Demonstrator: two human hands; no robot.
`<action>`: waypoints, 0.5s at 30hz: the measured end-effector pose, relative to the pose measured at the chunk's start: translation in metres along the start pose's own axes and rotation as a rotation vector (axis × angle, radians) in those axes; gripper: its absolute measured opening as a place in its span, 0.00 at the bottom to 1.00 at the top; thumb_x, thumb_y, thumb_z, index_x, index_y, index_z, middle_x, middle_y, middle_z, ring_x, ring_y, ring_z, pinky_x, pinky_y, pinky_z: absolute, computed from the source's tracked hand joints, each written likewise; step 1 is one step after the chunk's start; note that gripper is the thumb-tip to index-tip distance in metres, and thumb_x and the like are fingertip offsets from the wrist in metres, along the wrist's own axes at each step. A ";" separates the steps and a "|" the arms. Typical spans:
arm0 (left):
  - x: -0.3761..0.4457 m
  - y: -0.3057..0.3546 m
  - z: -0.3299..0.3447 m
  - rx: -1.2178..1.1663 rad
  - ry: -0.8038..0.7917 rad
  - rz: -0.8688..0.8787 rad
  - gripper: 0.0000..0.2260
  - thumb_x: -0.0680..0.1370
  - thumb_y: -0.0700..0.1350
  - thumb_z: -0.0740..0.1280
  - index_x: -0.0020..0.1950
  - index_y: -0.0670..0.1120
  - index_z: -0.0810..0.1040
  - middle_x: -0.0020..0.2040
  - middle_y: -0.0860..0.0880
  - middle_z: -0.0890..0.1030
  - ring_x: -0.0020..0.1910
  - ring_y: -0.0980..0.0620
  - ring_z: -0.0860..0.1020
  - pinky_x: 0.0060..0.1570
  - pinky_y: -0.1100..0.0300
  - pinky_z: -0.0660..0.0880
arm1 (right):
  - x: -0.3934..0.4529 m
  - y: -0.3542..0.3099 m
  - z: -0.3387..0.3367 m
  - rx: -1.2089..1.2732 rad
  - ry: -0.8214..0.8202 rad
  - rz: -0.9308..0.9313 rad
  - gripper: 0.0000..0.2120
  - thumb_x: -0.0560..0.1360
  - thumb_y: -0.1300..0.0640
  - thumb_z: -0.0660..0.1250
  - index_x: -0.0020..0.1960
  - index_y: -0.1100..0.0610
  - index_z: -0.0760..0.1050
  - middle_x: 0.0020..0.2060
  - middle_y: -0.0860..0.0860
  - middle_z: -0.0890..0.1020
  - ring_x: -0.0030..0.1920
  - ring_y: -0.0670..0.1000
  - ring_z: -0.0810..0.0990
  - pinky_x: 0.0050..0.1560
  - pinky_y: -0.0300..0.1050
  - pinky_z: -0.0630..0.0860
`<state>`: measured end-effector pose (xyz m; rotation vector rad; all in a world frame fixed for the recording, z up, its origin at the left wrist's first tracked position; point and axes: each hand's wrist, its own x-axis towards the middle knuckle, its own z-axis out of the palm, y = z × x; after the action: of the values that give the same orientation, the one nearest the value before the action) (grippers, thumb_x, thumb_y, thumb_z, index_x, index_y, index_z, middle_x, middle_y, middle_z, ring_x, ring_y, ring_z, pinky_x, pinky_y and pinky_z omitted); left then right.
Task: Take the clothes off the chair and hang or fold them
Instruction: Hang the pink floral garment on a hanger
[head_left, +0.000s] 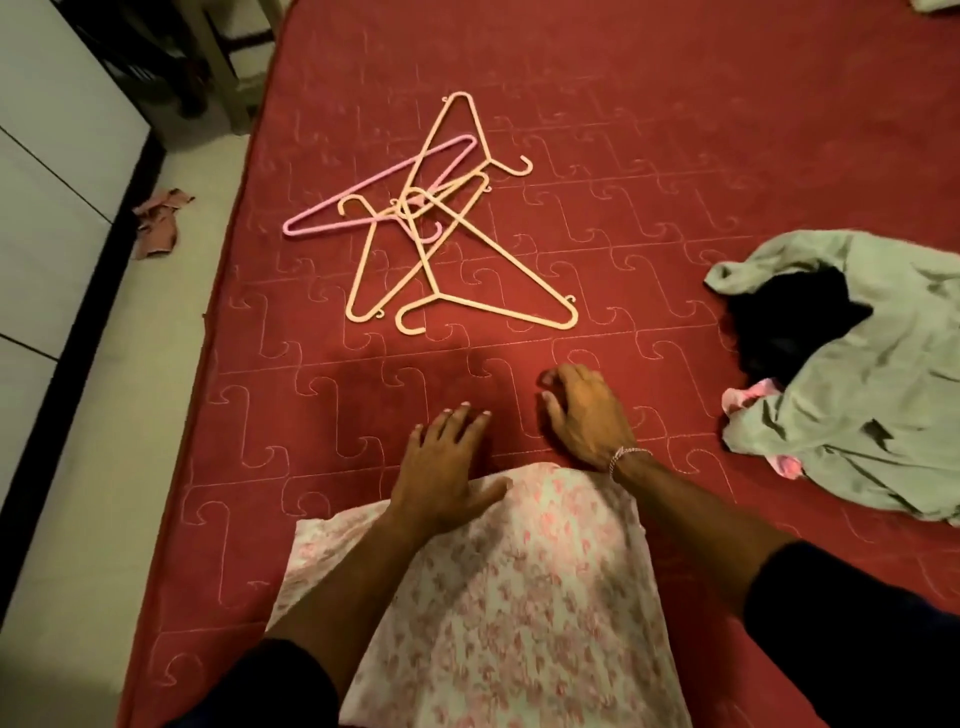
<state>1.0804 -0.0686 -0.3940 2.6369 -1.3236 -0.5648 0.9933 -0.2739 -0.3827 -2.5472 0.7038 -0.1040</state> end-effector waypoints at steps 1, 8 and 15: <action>0.008 -0.006 -0.005 -0.006 -0.005 -0.040 0.42 0.75 0.72 0.59 0.81 0.55 0.47 0.82 0.47 0.48 0.80 0.44 0.50 0.77 0.39 0.49 | 0.014 -0.005 0.000 0.007 -0.042 -0.036 0.11 0.82 0.55 0.62 0.61 0.59 0.71 0.56 0.55 0.77 0.52 0.51 0.70 0.54 0.43 0.68; 0.053 -0.038 -0.023 -0.096 -0.063 -0.240 0.47 0.70 0.72 0.65 0.81 0.56 0.48 0.82 0.45 0.49 0.80 0.41 0.49 0.74 0.43 0.58 | 0.106 -0.031 0.019 -0.064 -0.118 -0.104 0.31 0.80 0.56 0.66 0.78 0.58 0.57 0.75 0.58 0.65 0.74 0.58 0.66 0.75 0.53 0.65; 0.067 -0.035 -0.024 -0.074 -0.020 -0.300 0.43 0.70 0.74 0.63 0.79 0.54 0.58 0.80 0.45 0.58 0.76 0.40 0.58 0.69 0.42 0.67 | 0.126 -0.020 0.031 -0.225 -0.036 -0.094 0.18 0.82 0.58 0.61 0.71 0.56 0.70 0.59 0.56 0.76 0.58 0.58 0.75 0.57 0.54 0.75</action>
<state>1.1523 -0.1020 -0.4001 2.7918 -0.8957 -0.6642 1.1177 -0.3082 -0.4078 -2.7896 0.6117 -0.0101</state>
